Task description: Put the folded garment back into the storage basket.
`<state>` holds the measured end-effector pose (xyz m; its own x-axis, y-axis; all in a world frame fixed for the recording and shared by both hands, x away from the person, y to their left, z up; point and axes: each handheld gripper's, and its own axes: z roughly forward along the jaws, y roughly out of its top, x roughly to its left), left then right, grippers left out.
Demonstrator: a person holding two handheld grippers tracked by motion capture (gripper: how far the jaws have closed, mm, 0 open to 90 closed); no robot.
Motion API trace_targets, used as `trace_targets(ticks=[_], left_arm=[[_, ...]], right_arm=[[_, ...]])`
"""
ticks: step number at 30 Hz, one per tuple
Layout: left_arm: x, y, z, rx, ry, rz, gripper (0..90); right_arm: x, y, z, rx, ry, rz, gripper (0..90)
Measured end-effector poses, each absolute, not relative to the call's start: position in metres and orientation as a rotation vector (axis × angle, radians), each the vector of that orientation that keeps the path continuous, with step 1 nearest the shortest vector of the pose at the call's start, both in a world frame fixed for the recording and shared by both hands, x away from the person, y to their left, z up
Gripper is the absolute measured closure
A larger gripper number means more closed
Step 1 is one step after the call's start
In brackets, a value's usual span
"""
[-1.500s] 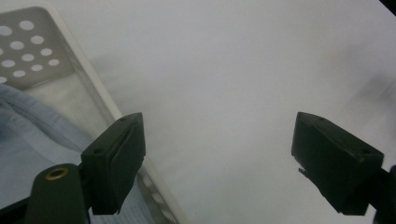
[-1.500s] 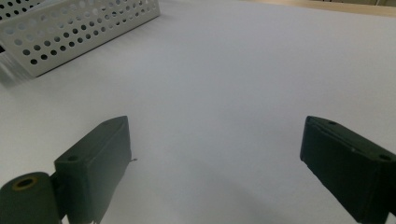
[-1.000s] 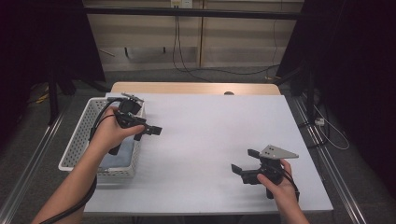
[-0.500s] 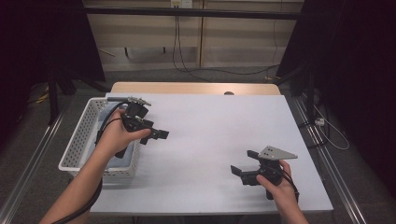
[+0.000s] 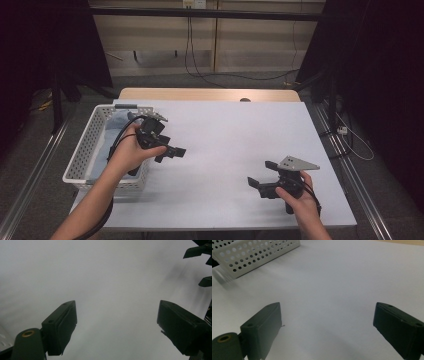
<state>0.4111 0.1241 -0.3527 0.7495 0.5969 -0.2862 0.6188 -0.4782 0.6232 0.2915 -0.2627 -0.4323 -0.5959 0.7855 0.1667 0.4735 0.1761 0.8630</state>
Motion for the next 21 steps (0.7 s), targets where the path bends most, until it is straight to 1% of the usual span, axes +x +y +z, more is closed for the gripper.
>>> trace_targets(ticks=[11, 21], left_arm=[[0.399, 0.120, -0.364, 2.214, 0.866, -0.058, 16.4], [0.394, 0.120, -0.370, 2.193, 0.871, -0.076, 16.1]], right_arm=[[0.286, -0.270, -0.432, 1.189, 2.158, 1.355, 7.5], [0.281, -0.278, -0.435, 1.196, 2.167, 1.329, 7.5]])
